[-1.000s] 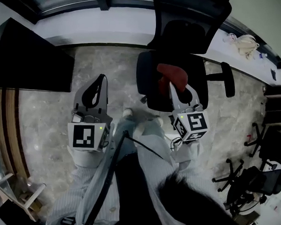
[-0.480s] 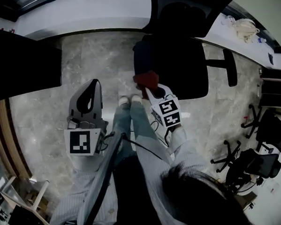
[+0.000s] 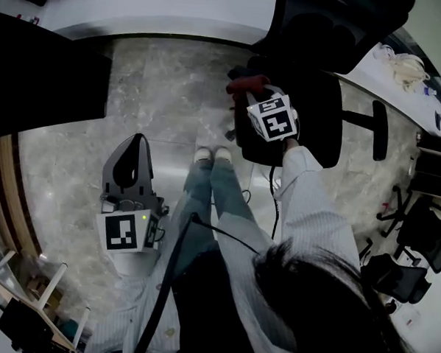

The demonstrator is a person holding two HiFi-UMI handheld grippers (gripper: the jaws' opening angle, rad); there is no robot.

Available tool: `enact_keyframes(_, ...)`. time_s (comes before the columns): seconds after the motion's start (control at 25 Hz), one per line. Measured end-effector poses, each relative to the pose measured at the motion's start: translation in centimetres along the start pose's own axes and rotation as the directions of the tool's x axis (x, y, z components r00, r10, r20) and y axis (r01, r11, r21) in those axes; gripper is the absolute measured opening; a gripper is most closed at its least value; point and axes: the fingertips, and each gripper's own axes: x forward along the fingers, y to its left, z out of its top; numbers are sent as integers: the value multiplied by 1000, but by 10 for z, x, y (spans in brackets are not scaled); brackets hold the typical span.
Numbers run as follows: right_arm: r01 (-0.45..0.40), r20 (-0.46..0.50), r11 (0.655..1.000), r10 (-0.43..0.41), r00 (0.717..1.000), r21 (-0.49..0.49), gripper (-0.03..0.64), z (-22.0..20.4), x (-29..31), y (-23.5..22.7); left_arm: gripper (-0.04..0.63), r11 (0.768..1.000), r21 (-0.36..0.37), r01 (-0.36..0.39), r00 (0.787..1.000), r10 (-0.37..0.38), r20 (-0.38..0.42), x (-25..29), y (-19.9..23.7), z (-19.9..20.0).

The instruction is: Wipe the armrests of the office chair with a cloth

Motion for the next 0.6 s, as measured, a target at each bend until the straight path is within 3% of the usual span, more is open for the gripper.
enact_keyframes(0.16,45,-16,996,-43,999,81,37,34,31,-47,3,1000,-1,7,998,-7,55,1,7,10)
enact_keyframes(0.36,63,-13,984,-62,998,165,37,43,36,-65,3,1000,8,-2,1000,2,14,4,5,1)
enact_keyframes(0.6,-16,-33,1000,16,999,0,32,-7,-11,0,3,998,1,59,996,-58,73,15,-24,18)
